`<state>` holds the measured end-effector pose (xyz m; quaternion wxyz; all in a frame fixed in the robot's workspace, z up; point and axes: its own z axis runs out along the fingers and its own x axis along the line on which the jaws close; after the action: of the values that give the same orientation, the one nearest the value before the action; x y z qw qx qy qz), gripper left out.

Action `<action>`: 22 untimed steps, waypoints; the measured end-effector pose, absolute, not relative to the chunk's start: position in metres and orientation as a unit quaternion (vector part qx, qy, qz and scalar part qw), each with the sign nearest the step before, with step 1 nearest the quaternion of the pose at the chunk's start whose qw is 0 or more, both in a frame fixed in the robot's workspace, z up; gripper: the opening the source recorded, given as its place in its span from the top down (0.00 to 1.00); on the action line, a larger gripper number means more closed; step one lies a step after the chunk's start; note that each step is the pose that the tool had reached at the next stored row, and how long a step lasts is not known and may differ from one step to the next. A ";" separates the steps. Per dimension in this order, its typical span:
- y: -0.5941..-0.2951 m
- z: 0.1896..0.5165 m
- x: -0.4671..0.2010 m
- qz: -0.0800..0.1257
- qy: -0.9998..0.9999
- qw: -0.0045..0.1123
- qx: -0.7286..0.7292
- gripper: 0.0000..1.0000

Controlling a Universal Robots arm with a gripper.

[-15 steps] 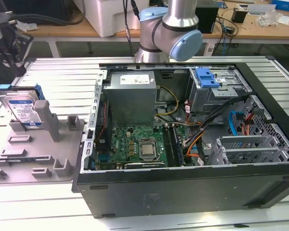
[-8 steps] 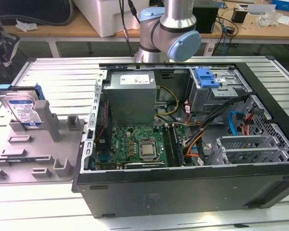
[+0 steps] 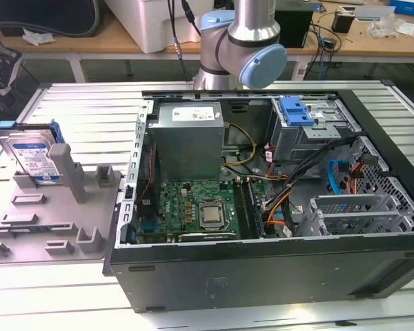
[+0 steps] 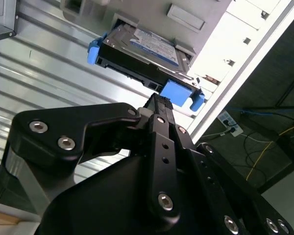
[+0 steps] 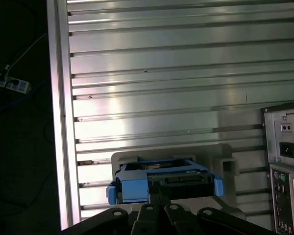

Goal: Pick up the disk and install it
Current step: 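Reach for the disk, then pick up the disk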

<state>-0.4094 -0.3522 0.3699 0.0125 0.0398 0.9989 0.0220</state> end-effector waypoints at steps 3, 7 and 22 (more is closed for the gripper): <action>-0.352 0.370 -0.410 0.022 0.999 0.013 0.040 0.89; -0.352 0.370 -0.410 0.022 0.999 0.013 0.040 0.89; -0.352 0.369 -0.404 0.021 0.999 -0.020 0.041 0.89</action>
<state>-0.4035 -0.3522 0.3693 -0.0198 0.0406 0.9988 0.0208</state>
